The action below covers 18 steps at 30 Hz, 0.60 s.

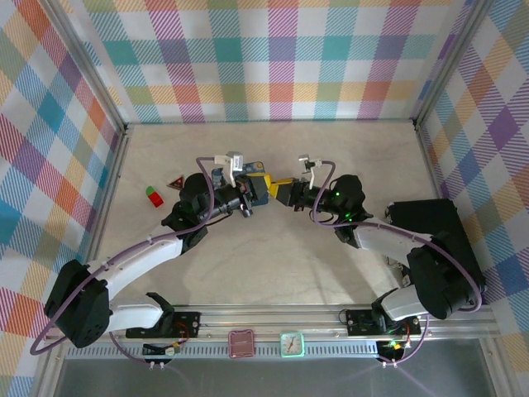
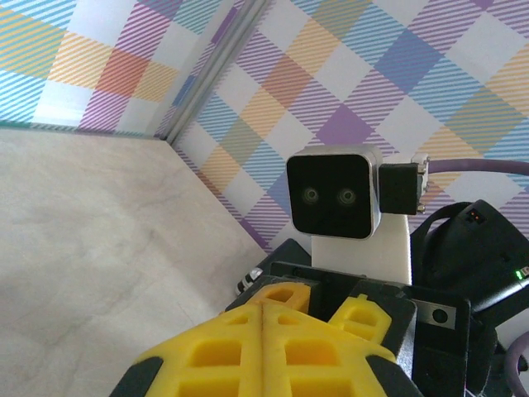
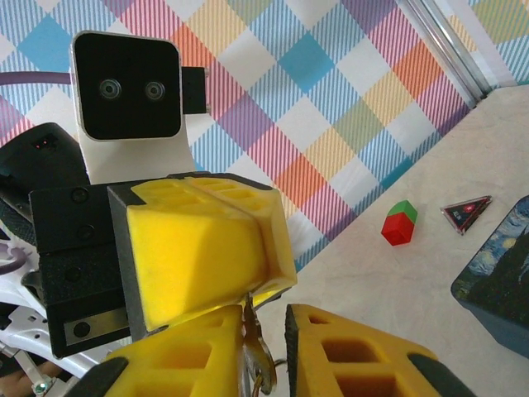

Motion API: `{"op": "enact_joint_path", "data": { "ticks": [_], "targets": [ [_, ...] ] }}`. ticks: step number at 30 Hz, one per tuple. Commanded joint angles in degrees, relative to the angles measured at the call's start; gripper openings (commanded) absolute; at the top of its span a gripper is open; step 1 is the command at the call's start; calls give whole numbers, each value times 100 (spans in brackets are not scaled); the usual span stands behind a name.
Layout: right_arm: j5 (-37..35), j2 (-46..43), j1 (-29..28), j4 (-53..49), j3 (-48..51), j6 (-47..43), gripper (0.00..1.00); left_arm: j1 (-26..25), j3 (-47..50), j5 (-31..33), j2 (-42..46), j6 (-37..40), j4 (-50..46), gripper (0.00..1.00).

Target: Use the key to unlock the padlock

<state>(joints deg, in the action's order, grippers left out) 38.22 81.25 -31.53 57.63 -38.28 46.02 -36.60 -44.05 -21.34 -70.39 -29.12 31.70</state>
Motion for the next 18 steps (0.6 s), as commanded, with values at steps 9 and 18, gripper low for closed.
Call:
{"op": "enact_joint_path", "data": {
  "ticks": [9,18],
  "targets": [
    [-8,75,-60,414,-1,144,28,23,132,57,227,-238,579,0],
    [91,211,-77,583,-85,270,25,21,210,63,226,-383,747,0]
  ]
}}
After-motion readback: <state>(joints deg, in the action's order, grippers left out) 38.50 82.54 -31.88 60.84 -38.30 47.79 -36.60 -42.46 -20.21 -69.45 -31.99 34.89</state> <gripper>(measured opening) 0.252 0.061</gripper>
